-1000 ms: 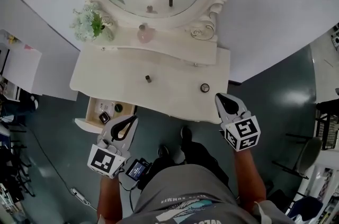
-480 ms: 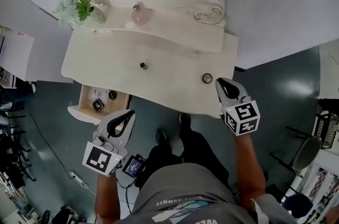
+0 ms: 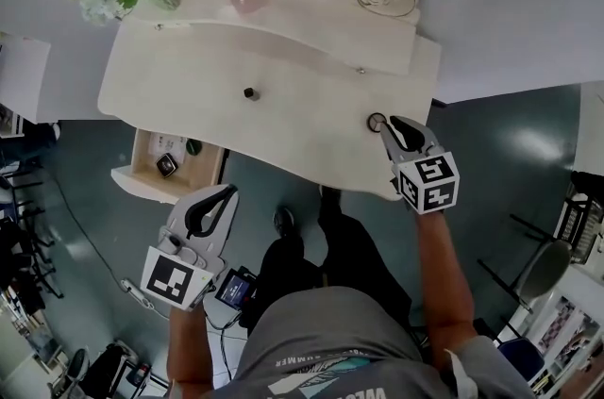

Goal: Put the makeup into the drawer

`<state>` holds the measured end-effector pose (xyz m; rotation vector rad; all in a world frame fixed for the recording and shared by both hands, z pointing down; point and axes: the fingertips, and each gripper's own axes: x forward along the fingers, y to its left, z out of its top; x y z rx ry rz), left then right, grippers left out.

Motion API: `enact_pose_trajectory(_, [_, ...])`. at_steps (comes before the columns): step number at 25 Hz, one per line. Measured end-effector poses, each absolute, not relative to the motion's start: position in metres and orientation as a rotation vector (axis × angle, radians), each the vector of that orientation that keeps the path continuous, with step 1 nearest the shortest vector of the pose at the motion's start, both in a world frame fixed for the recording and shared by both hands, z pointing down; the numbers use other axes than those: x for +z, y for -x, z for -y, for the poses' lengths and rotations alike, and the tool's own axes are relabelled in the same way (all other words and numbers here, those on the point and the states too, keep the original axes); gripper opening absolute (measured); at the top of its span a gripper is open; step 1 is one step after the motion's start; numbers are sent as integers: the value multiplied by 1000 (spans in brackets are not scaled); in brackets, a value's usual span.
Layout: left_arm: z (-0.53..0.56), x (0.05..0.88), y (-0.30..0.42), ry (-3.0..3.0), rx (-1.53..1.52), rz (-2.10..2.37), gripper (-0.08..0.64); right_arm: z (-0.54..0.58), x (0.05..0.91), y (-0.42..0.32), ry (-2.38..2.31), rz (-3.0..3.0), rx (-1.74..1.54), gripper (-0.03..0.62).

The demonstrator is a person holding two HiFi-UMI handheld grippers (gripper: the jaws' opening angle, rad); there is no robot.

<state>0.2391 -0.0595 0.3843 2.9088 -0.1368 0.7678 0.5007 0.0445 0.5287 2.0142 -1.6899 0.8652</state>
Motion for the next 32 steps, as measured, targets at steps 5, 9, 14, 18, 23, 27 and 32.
enact_pose_trajectory(5, [59,401,-240,-2876,783,155,3,-43,561,-507,-1972,1665,913,120])
enact_pose_trajectory(9, [62,408,-248,-2880,761,171,3,-44,586,-510,-1930,1644,948,163])
enact_pose_trajectory(14, [58,425,-248,-2854,779,169,3,-45,616,-511,-1873,1622,996,219])
enact_pose_trajectory(18, [56,436,-245,-2821,808,182,3,-45,635,-508,-1826,1618,1026,249])
enact_pose_trajectory(23, [58,442,-246,-2817,802,196,3,-46,654,-506,-1777,1597,1052,255])
enact_pose_trajectory(27, [57,444,-246,-2818,788,201,3,-48,661,-508,-1769,1571,1038,228])
enact_pose_trajectory(32, [54,448,-239,-2783,820,211,3,-49,658,-508,-1769,1567,1034,215])
